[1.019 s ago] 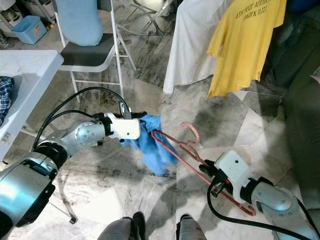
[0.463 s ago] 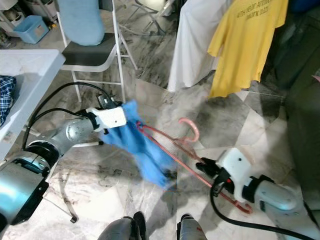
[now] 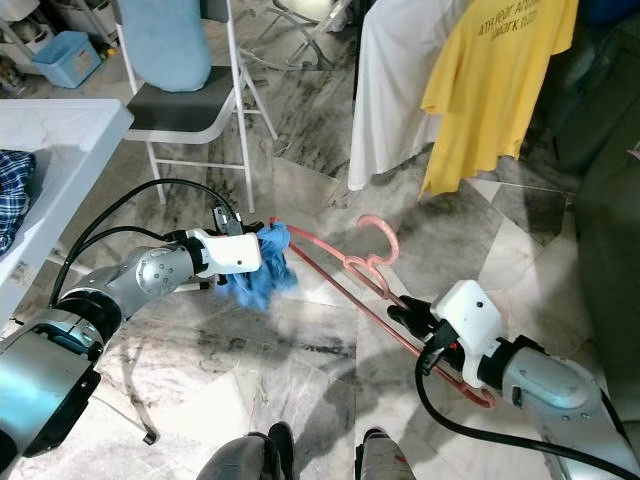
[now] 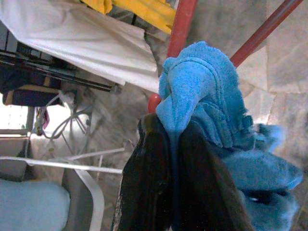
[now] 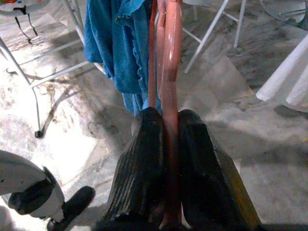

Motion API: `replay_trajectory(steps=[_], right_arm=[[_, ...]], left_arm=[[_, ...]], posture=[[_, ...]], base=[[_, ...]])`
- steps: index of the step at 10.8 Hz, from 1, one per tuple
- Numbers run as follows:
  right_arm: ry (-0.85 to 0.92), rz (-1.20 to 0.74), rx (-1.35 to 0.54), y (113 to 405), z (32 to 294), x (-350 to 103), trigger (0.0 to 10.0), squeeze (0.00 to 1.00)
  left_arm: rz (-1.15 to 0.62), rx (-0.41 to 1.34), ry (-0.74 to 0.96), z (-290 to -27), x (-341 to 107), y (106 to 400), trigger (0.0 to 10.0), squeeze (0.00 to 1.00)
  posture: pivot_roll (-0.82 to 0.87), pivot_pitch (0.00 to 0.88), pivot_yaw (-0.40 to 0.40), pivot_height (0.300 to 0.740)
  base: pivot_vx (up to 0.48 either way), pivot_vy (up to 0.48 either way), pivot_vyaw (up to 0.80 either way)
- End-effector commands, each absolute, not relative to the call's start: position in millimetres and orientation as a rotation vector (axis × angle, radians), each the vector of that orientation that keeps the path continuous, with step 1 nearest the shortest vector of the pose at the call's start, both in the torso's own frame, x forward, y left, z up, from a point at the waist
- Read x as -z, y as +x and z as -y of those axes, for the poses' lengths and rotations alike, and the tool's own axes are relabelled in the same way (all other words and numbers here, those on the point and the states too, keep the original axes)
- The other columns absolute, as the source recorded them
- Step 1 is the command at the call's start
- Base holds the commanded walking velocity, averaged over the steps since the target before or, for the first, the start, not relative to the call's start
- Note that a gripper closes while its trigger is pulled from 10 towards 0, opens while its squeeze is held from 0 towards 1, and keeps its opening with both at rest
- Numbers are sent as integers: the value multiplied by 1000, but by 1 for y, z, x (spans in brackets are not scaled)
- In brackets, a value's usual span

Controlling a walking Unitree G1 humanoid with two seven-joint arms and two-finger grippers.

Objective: Hang hanger

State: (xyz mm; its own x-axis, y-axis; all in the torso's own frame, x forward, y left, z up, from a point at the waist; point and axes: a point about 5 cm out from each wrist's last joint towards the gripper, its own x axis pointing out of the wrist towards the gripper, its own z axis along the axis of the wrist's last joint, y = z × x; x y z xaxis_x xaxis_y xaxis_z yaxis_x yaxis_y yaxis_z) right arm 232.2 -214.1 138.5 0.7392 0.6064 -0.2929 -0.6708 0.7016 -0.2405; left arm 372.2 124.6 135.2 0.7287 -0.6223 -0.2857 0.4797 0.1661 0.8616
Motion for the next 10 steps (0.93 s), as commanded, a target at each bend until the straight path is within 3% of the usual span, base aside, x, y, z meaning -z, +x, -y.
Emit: replay_trajectory(steps=[1,3,6,10], right_arm=[[-341,-193,-734,230,209,-136,10000,0],[-331,-193,-747,229,207,-137,10000,0],[-359,-226,-700,224,219,-133,10000,0],[-366,-243,-692,221,224,-133,10000,0]], left_arm=[[142,803,1164,-128,-133,370,10000,0],[173,799,1164,-123,-137,371,10000,0],[186,610,1169,-134,-153,384,10000,0],[190,614,1148,-133,-154,384,10000,0]], posture=[[-195,228,189,740],[-192,232,193,740],[-204,237,200,740],[-204,241,197,740]], base=[[0,0,0],[0,0,0],[0,0,0],[0,0,0]])
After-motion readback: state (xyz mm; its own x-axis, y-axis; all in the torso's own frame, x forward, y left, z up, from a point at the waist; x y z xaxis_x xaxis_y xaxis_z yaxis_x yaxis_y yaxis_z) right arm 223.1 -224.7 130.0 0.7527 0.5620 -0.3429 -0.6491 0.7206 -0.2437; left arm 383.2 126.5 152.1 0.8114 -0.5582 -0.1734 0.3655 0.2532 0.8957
